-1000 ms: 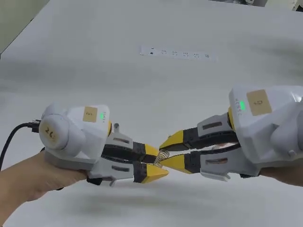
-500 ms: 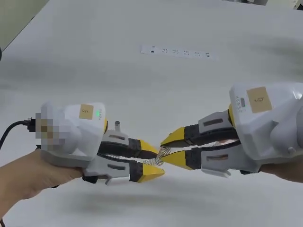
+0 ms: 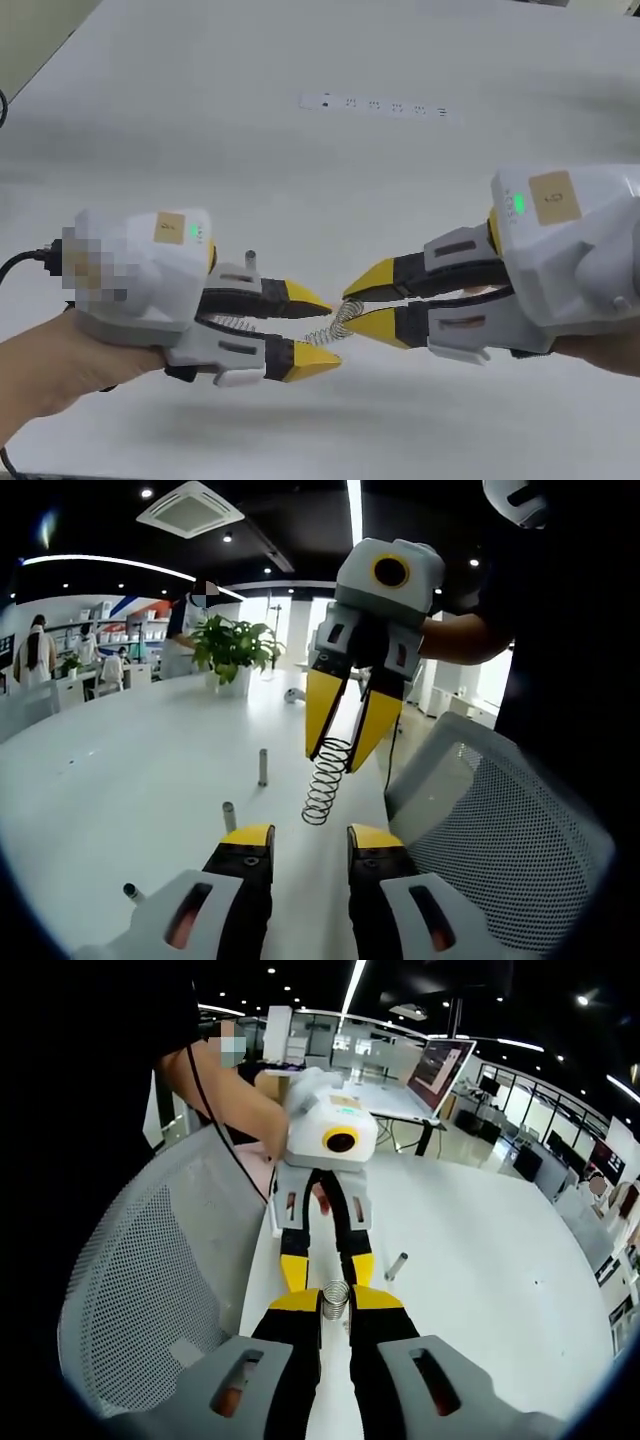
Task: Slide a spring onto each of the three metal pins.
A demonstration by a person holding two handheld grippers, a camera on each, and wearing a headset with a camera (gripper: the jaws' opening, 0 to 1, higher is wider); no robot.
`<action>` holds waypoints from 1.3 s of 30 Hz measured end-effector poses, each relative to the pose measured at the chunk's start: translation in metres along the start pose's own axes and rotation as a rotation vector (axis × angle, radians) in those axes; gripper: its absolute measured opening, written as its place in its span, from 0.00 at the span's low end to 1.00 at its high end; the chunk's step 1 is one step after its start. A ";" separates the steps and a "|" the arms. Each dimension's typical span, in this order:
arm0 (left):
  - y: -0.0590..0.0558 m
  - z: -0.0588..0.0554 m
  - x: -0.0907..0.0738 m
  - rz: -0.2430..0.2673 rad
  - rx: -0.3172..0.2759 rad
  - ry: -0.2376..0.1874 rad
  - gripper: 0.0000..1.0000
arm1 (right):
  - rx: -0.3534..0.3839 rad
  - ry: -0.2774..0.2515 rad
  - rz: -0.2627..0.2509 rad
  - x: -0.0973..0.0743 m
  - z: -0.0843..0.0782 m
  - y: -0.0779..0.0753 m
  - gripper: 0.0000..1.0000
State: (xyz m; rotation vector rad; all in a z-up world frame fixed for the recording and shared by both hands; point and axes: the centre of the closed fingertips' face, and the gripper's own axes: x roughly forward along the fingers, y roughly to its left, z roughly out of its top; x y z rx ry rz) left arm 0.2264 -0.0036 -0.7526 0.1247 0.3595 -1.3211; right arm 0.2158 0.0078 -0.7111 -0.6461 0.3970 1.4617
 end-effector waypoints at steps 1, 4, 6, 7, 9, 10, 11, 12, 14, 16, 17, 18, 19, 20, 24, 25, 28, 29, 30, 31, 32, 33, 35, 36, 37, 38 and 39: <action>0.001 -0.001 -0.001 0.004 -0.001 0.002 0.23 | 0.002 0.002 0.002 0.000 -0.001 0.000 0.06; 0.002 -0.003 -0.003 0.010 -0.004 0.005 0.24 | 0.001 0.004 0.002 0.000 -0.001 0.000 0.06; 0.003 -0.005 -0.006 0.021 -0.017 0.004 0.26 | -0.001 0.004 0.000 0.000 -0.001 0.000 0.06; 0.004 -0.005 -0.007 0.024 -0.018 0.001 0.27 | 0.001 0.004 0.001 0.000 -0.001 0.000 0.06; 0.004 -0.005 -0.010 0.030 -0.023 -0.003 0.28 | 0.001 0.005 -0.002 -0.001 -0.001 -0.001 0.06; 0.005 -0.006 -0.012 0.036 -0.028 -0.002 0.29 | 0.002 0.007 -0.003 -0.001 -0.002 -0.001 0.06; 0.006 -0.006 -0.013 0.037 -0.029 -0.001 0.29 | 0.003 0.008 -0.003 -0.001 -0.002 -0.001 0.06; 0.006 -0.007 -0.014 0.040 -0.029 -0.001 0.30 | 0.004 0.007 -0.004 -0.001 -0.002 -0.001 0.06; 0.007 -0.008 -0.016 0.046 -0.030 0.000 0.30 | 0.004 0.006 -0.004 -0.001 -0.002 -0.001 0.06; 0.009 -0.010 -0.019 0.056 -0.034 0.003 0.32 | 0.004 0.006 -0.004 -0.001 -0.002 -0.001 0.06; 0.009 -0.011 -0.020 0.061 -0.034 0.005 0.33 | 0.002 0.008 -0.005 -0.001 -0.003 -0.001 0.07; 0.010 -0.012 -0.021 0.063 -0.035 0.007 0.32 | 0.001 0.008 -0.007 -0.001 -0.003 -0.002 0.07; 0.010 -0.013 -0.022 0.065 -0.036 0.009 0.33 | 0.003 0.008 -0.005 -0.001 -0.003 -0.001 0.07; 0.011 -0.014 -0.023 0.072 -0.037 0.015 0.33 | 0.003 0.010 -0.005 -0.001 -0.003 -0.001 0.07; 0.012 -0.016 -0.026 0.084 -0.048 0.014 0.35 | -0.002 0.015 -0.010 -0.002 -0.004 -0.002 0.07; 0.012 -0.016 -0.026 0.085 -0.050 0.013 0.36 | -0.002 0.016 -0.010 -0.002 -0.005 -0.002 0.07; 0.014 -0.018 -0.029 0.100 -0.058 0.016 0.42 | -0.001 0.015 -0.016 -0.002 -0.006 -0.004 0.07; 0.014 -0.018 -0.029 0.100 -0.058 0.016 0.44 | -0.002 0.016 -0.017 -0.003 -0.006 -0.004 0.07; 0.015 -0.019 -0.031 0.105 -0.060 0.018 0.45 | -0.002 0.019 -0.020 -0.003 -0.007 -0.005 0.07; 0.015 -0.021 -0.033 0.109 -0.063 0.020 0.47 | 0.002 0.024 -0.019 -0.004 -0.008 -0.005 0.07; 0.016 -0.022 -0.035 0.112 -0.065 0.021 0.48 | 0.004 0.025 -0.020 -0.004 -0.009 -0.005 0.07; 0.016 -0.023 -0.037 0.119 -0.064 0.022 0.50 | 0.004 0.026 -0.024 -0.005 -0.010 -0.006 0.07; 0.018 -0.025 -0.041 0.129 -0.076 0.022 0.54 | 0.009 0.028 -0.026 -0.006 -0.011 -0.006 0.07; 0.019 -0.026 -0.042 0.136 -0.078 0.021 0.56 | 0.009 0.028 -0.027 -0.006 -0.012 -0.006 0.07; 0.021 -0.027 -0.043 0.145 -0.080 0.022 0.58 | 0.010 0.029 -0.026 -0.006 -0.012 -0.006 0.07; 0.022 -0.028 -0.045 0.152 -0.081 0.023 0.61 | 0.010 0.033 -0.027 -0.006 -0.013 -0.006 0.07; 0.023 -0.028 -0.046 0.159 -0.085 0.022 0.64 | 0.009 0.035 -0.027 -0.006 -0.014 -0.005 0.07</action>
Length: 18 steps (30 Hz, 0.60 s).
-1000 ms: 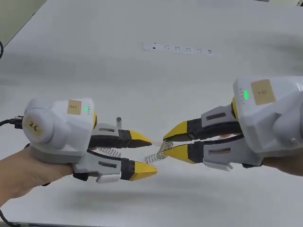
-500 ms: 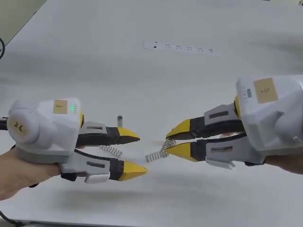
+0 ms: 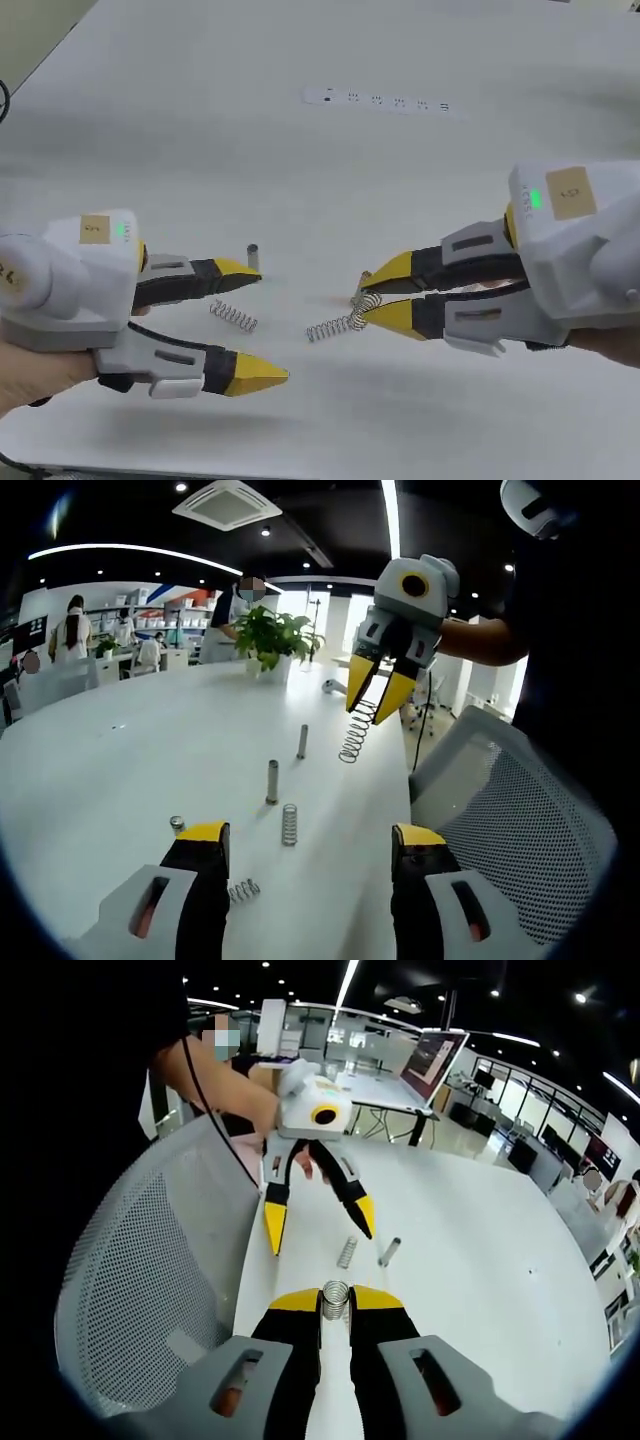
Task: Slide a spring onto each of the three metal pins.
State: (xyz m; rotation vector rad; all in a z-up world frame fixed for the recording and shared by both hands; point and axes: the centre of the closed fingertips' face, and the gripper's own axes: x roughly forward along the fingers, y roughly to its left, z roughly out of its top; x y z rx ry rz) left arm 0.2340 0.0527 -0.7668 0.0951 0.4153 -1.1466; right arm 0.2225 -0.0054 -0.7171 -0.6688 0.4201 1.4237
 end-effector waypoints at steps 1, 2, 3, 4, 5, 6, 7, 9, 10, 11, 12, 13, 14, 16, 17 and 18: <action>0.002 0.000 -0.001 0.009 -0.009 -0.002 0.67 | 0.001 0.002 0.000 0.000 -0.001 0.000 0.07; 0.003 0.000 -0.002 0.014 -0.011 -0.005 0.70 | 0.003 0.004 0.001 0.000 -0.001 0.001 0.07; 0.004 0.000 -0.004 0.020 -0.014 -0.009 0.73 | 0.005 0.005 0.001 0.000 -0.002 0.001 0.07; 0.005 0.000 -0.005 0.027 -0.013 -0.008 0.74 | 0.006 0.006 -0.001 0.000 -0.003 0.001 0.07; 0.007 -0.001 -0.006 0.036 -0.007 -0.005 0.76 | 0.007 0.008 -0.002 -0.001 -0.004 0.001 0.07; 0.007 -0.002 -0.007 0.039 -0.004 -0.002 0.77 | 0.008 0.009 -0.002 -0.001 -0.005 0.001 0.07; 0.007 -0.003 -0.008 0.042 -0.006 0.003 0.81 | 0.008 0.010 -0.003 -0.001 -0.005 0.001 0.07; 0.009 -0.006 -0.012 0.053 -0.012 0.004 0.84 | 0.011 0.011 -0.008 -0.003 -0.006 0.000 0.07; 0.010 -0.007 -0.013 0.058 -0.017 0.004 0.86 | 0.011 0.014 -0.011 -0.004 -0.007 -0.001 0.07; 0.011 -0.007 -0.015 0.065 -0.018 0.004 0.87 | 0.011 0.016 -0.016 -0.004 -0.008 -0.001 0.07; 0.012 -0.007 -0.016 0.071 -0.018 0.003 0.89 | 0.012 0.017 -0.019 -0.005 -0.009 -0.002 0.07; 0.013 -0.008 -0.017 0.080 -0.023 -0.001 0.91 | 0.019 0.017 -0.020 -0.006 -0.010 -0.002 0.07; 0.015 -0.008 -0.018 0.088 -0.027 -0.003 0.94 | 0.021 0.017 -0.026 -0.007 -0.011 -0.003 0.07; 0.018 -0.009 -0.019 0.108 -0.030 -0.002 0.98 | 0.022 0.023 -0.022 -0.007 -0.013 -0.001 0.07; 0.019 -0.009 -0.020 0.109 -0.032 -0.003 0.98 | 0.019 0.027 -0.024 -0.008 -0.014 -0.001 0.07; 0.020 -0.009 -0.021 0.113 -0.036 -0.005 0.98 | 0.022 0.030 -0.024 -0.008 -0.015 0.000 0.07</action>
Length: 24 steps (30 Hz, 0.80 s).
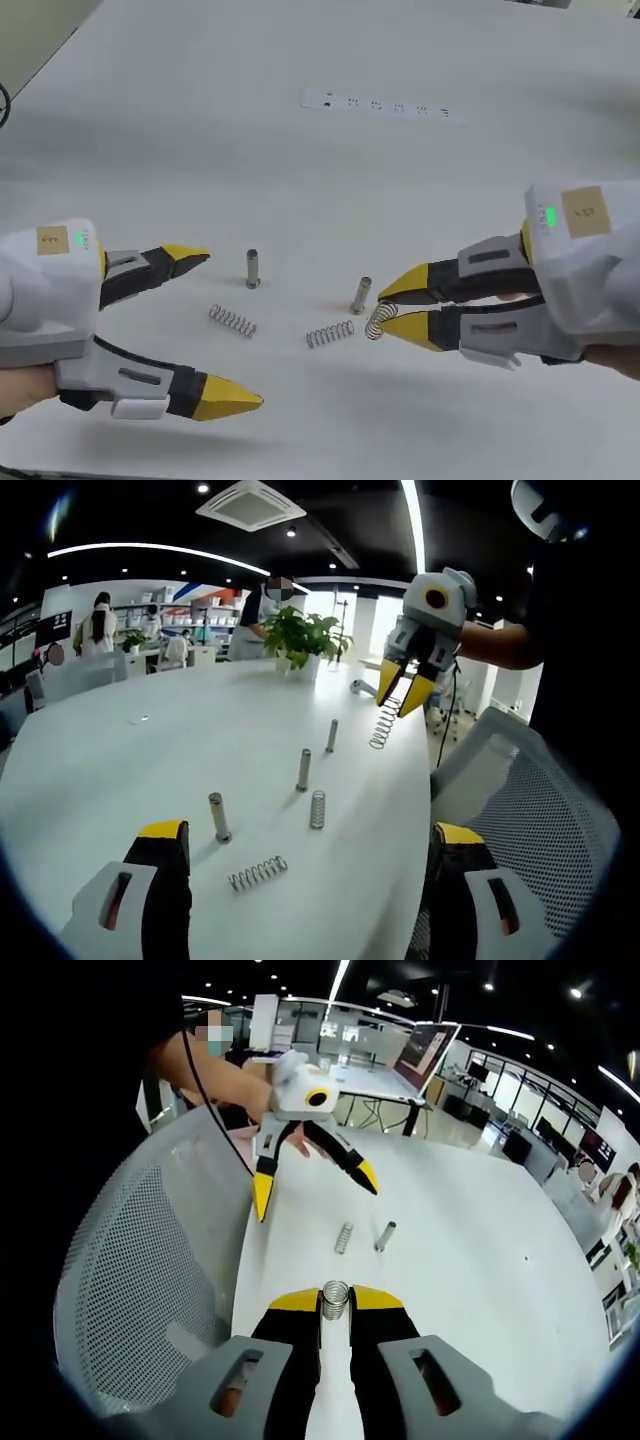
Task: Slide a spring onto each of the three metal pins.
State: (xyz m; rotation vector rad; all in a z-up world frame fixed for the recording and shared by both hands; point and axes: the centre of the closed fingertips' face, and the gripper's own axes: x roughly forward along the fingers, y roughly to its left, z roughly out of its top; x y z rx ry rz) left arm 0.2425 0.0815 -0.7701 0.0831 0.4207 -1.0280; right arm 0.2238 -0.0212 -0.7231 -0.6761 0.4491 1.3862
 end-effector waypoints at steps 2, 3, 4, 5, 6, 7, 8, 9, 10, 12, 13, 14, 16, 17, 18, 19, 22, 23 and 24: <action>0.002 0.001 -0.001 0.008 -0.003 -0.001 0.98 | 0.001 0.006 -0.003 -0.001 -0.003 0.000 0.07; 0.003 0.001 -0.001 0.009 -0.004 -0.001 0.98 | 0.002 0.009 -0.004 -0.002 -0.004 0.000 0.07; 0.003 0.001 -0.001 0.012 -0.004 -0.001 0.98 | 0.006 0.013 -0.003 -0.002 -0.005 0.000 0.07; 0.004 0.001 -0.001 0.015 -0.005 -0.004 0.98 | 0.006 0.015 -0.008 -0.003 -0.007 -0.001 0.07; 0.004 0.002 -0.002 0.014 -0.009 -0.008 0.98 | 0.009 0.017 -0.008 -0.004 -0.008 -0.001 0.07; 0.005 0.003 -0.002 0.016 -0.012 -0.010 0.98 | 0.013 0.022 -0.012 -0.005 -0.011 -0.003 0.07; 0.005 0.003 -0.002 0.018 -0.012 -0.011 0.98 | 0.012 0.026 -0.018 -0.007 -0.013 -0.004 0.07; 0.005 0.003 -0.002 0.019 -0.013 -0.011 0.98 | 0.016 0.030 -0.021 -0.008 -0.015 -0.005 0.07; 0.006 0.003 -0.002 0.023 -0.014 -0.012 0.98 | 0.023 0.034 -0.026 -0.010 -0.018 -0.006 0.07; 0.007 0.004 -0.003 0.030 -0.016 -0.015 0.98 | 0.034 0.042 -0.035 -0.013 -0.024 -0.008 0.07; 0.008 0.004 -0.003 0.033 -0.016 -0.017 0.98 | 0.043 0.045 -0.036 -0.014 -0.027 -0.008 0.07; 0.009 0.004 -0.004 0.037 -0.016 -0.019 0.98 | 0.049 0.048 -0.039 -0.015 -0.030 -0.008 0.07; 0.011 0.005 -0.006 0.047 -0.020 -0.024 0.98 | 0.070 0.065 -0.047 -0.017 -0.041 -0.007 0.07; 0.012 0.005 -0.006 0.049 -0.022 -0.027 0.98 | 0.072 0.066 -0.049 -0.018 -0.043 -0.007 0.07; 0.013 0.006 -0.007 0.053 -0.025 -0.029 0.98 | 0.083 0.070 -0.058 -0.020 -0.049 -0.007 0.07; 0.013 0.006 -0.008 0.055 -0.027 -0.030 0.98 | 0.088 0.072 -0.059 -0.020 -0.050 -0.007 0.07; 0.013 0.005 -0.009 0.054 -0.028 -0.027 0.98 | 0.110 0.082 -0.079 -0.024 -0.059 -0.008 0.07; 0.013 0.005 -0.009 0.054 -0.029 -0.027 0.98 | 0.113 0.084 -0.086 -0.025 -0.060 -0.009 0.07; 0.013 0.004 -0.009 0.054 -0.030 -0.025 0.98 | 0.117 0.084 -0.091 -0.026 -0.061 -0.010 0.07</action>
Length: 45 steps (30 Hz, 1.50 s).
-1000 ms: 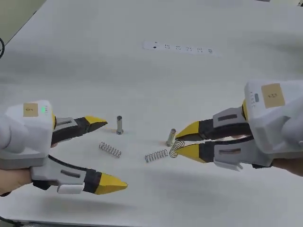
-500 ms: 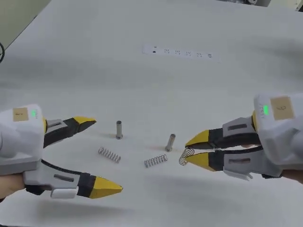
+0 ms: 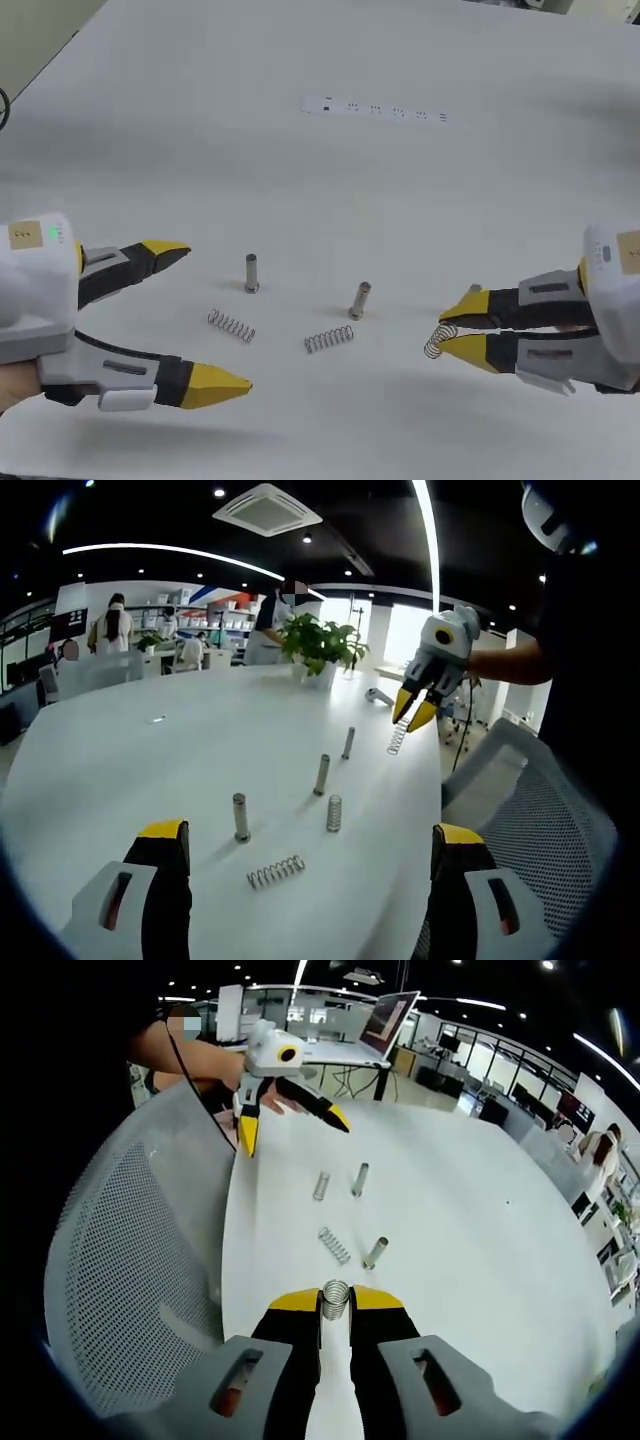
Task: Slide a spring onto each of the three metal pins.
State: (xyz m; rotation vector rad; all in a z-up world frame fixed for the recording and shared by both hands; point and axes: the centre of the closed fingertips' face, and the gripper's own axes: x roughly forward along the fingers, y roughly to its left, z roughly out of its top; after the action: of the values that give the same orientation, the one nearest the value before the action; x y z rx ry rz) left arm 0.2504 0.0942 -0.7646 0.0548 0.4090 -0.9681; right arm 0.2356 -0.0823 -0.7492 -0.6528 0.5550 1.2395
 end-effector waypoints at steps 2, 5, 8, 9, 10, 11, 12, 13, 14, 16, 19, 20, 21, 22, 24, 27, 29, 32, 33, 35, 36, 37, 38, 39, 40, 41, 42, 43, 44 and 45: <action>0.000 0.000 0.000 0.004 0.004 0.001 0.98 | 0.010 0.003 -0.008 -0.002 -0.003 -0.002 0.07; 0.001 0.000 0.000 0.006 0.002 -0.002 0.98 | 0.020 0.008 -0.020 -0.005 -0.006 -0.005 0.07; 0.002 0.001 0.000 0.009 0.001 -0.007 0.98 | 0.033 0.011 -0.033 -0.008 -0.009 -0.010 0.07; 0.003 0.001 0.000 0.012 0.005 -0.004 0.98 | 0.036 0.009 -0.039 -0.009 -0.010 -0.011 0.07; 0.003 0.000 0.000 0.012 0.005 -0.004 0.98 | 0.039 0.005 -0.042 -0.010 -0.010 -0.012 0.07; 0.003 0.001 0.000 0.012 0.002 -0.005 0.98 | 0.052 0.002 -0.041 -0.012 -0.010 -0.014 0.07; 0.004 0.001 -0.001 0.015 0.001 -0.008 0.98 | 0.054 -0.001 -0.050 -0.013 -0.010 -0.016 0.07; 0.004 0.001 -0.001 0.017 0.002 -0.010 0.98 | 0.056 -0.001 -0.055 -0.014 -0.010 -0.018 0.07; 0.004 0.001 -0.001 0.017 0.001 -0.009 0.98 | 0.059 0.001 -0.060 -0.015 -0.011 -0.020 0.07; 0.005 0.000 -0.002 0.025 0.006 -0.002 0.98 | 0.063 0.002 -0.079 -0.018 -0.013 -0.026 0.07; 0.006 -0.001 -0.003 0.028 0.007 -0.001 0.98 | 0.091 -0.022 -0.109 -0.024 -0.010 -0.038 0.07; 0.006 -0.001 -0.004 0.030 0.005 -0.004 0.98 | 0.103 -0.025 -0.117 -0.026 -0.010 -0.042 0.07; 0.007 -0.001 -0.004 0.031 0.003 -0.005 0.98 | 0.116 -0.029 -0.136 -0.028 -0.010 -0.048 0.07; 0.007 -0.001 -0.004 0.031 0.003 -0.005 0.98 | 0.119 -0.033 -0.142 -0.030 -0.010 -0.052 0.07; 0.007 -0.001 -0.005 0.035 0.002 -0.004 0.98 | 0.133 -0.029 -0.165 -0.033 -0.012 -0.061 0.07; 0.009 -0.001 -0.006 0.043 0.000 -0.008 0.98 | 0.134 -0.023 -0.189 -0.036 -0.014 -0.070 0.07; 0.009 -0.001 -0.006 0.044 -0.001 -0.009 0.98 | 0.130 -0.016 -0.198 -0.035 -0.015 -0.074 0.07; 0.010 -0.002 -0.006 0.046 -0.004 -0.007 0.98 | 0.139 -0.015 -0.207 -0.034 -0.017 -0.078 0.07; 0.010 -0.002 -0.006 0.049 -0.005 -0.008 0.98 | 0.139 -0.013 -0.212 -0.033 -0.017 -0.080 0.07; 0.011 -0.001 -0.007 0.054 -0.003 -0.012 0.98 | 0.148 -0.008 -0.213 -0.031 -0.019 -0.082 0.07; 0.011 -0.001 -0.007 0.054 -0.007 -0.015 0.98 | 0.156 -0.006 -0.221 -0.031 -0.020 -0.084 0.07; 0.012 -0.001 -0.008 0.054 -0.008 -0.015 0.98 | 0.159 -0.005 -0.218 -0.030 -0.021 -0.084 0.07; 0.012 -0.001 -0.008 0.057 -0.006 -0.015 0.98 | 0.163 -0.003 -0.216 -0.030 -0.022 -0.084 0.07; 0.013 -0.001 -0.008 0.058 -0.006 -0.012 0.98 | 0.164 0.000 -0.222 -0.030 -0.023 -0.085 0.07; 0.013 -0.001 -0.008 0.058 -0.007 -0.012 0.98 | 0.166 0.001 -0.226 -0.030 -0.024 -0.086 0.07; 0.013 -0.001 -0.009 0.059 -0.009 -0.013 0.98 | 0.172 0.005 -0.220 -0.029 -0.025 -0.086 0.07; 0.014 -0.001 -0.009 0.059 -0.009 -0.014 0.98 | 0.170 0.006 -0.225 -0.028 -0.026 -0.087 0.07; 0.014 -0.002 -0.009 0.060 -0.010 -0.011 0.98 | 0.169 0.009 -0.226 -0.028 -0.026 -0.087 0.07; 0.014 -0.002 -0.009 0.062 -0.011 -0.011 0.98 | 0.173 0.011 -0.222 -0.027 -0.027 -0.087 0.07; 0.014 -0.002 -0.009 0.062 -0.012 -0.011 0.98 | 0.172 0.009 -0.225 -0.027 -0.027 -0.088 0.07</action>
State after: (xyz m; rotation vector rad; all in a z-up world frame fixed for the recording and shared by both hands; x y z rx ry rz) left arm 0.2569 0.1098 -0.7650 0.0505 0.4005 -0.9041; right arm 0.3138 -0.1364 -0.7361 -0.5599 0.5723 0.9666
